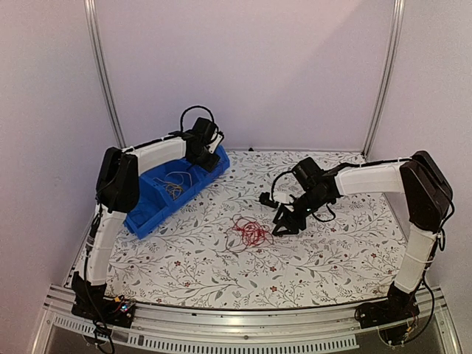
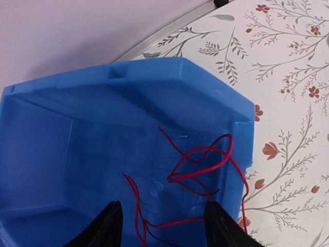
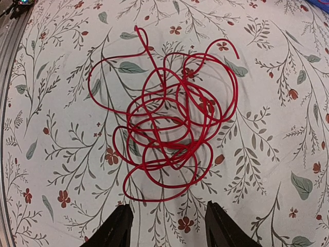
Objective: Untangle the cables
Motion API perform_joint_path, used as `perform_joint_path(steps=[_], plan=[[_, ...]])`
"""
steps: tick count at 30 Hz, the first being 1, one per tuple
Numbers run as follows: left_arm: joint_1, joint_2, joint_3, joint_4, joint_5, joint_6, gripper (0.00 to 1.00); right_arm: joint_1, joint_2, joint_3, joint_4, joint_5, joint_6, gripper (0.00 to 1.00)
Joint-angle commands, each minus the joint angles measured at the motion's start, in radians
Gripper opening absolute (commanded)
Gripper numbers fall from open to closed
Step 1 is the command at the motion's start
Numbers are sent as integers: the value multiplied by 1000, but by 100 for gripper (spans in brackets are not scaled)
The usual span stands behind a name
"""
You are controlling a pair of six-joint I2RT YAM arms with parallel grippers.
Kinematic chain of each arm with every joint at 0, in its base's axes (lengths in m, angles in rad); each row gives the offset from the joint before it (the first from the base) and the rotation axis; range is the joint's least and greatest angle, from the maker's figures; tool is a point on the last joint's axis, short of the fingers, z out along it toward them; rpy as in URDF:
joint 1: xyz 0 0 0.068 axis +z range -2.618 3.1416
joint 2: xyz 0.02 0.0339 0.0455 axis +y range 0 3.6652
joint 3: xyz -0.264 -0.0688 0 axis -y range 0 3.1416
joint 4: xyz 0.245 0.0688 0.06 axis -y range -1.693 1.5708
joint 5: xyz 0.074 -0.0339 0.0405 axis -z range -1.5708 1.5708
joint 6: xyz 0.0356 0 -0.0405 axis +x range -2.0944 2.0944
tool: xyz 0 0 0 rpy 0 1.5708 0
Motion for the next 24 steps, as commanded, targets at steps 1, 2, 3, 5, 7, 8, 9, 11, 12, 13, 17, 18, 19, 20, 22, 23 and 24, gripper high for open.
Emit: perform_joint_path(steps=[1, 2, 3, 5, 7, 8, 9, 11, 12, 13, 17, 18, 19, 20, 22, 23, 24], plan=[[-14, 46, 11, 79, -3, 89, 54, -4, 21, 17, -10, -10, -6, 52], [-15, 52, 11, 97, -8, 102, 54, -4, 24, 18, -10, -11, -6, 52], [-18, 63, 12, 120, -12, 116, 54, -4, 26, 17, -11, -12, -6, 52], [-20, 73, 11, 150, -4, 143, 53, -3, 32, 19, -11, -13, -6, 52], [-24, 86, 12, 176, 5, 172, 49, -4, 37, 19, -12, -10, -6, 52], [-26, 93, 11, 188, 8, 186, 46, -4, 41, 19, -12, -9, -6, 52], [-28, 96, 12, 199, 10, 201, 41, -4, 43, 19, -12, -7, -6, 52], [-32, 98, 12, 220, 10, 226, 30, -4, 49, 19, -13, -7, -8, 51], [-32, 98, 14, 228, 5, 233, 25, -4, 51, 21, -13, -7, -7, 51], [-33, 92, 14, 237, -5, 236, 17, -4, 55, 22, -14, -9, -7, 51], [-34, 42, -14, 274, -40, 236, 0, -4, 67, 26, -18, -8, -6, 50], [-34, 23, -23, 284, -50, 238, 0, -4, 68, 27, -19, -8, -6, 50], [-32, 4, -35, 290, -58, 239, 0, -4, 71, 28, -18, -8, -6, 49], [-32, -16, -47, 297, -64, 242, 0, -4, 72, 28, -20, -8, -6, 49], [-31, -54, -66, 306, -78, 250, 0, -4, 75, 30, -21, -7, -8, 49], [-28, -74, -76, 311, -90, 256, 0, -5, 77, 29, -20, -7, -8, 49], [-26, -93, -87, 314, -99, 263, 0, -4, 78, 30, -21, -8, -8, 49]])
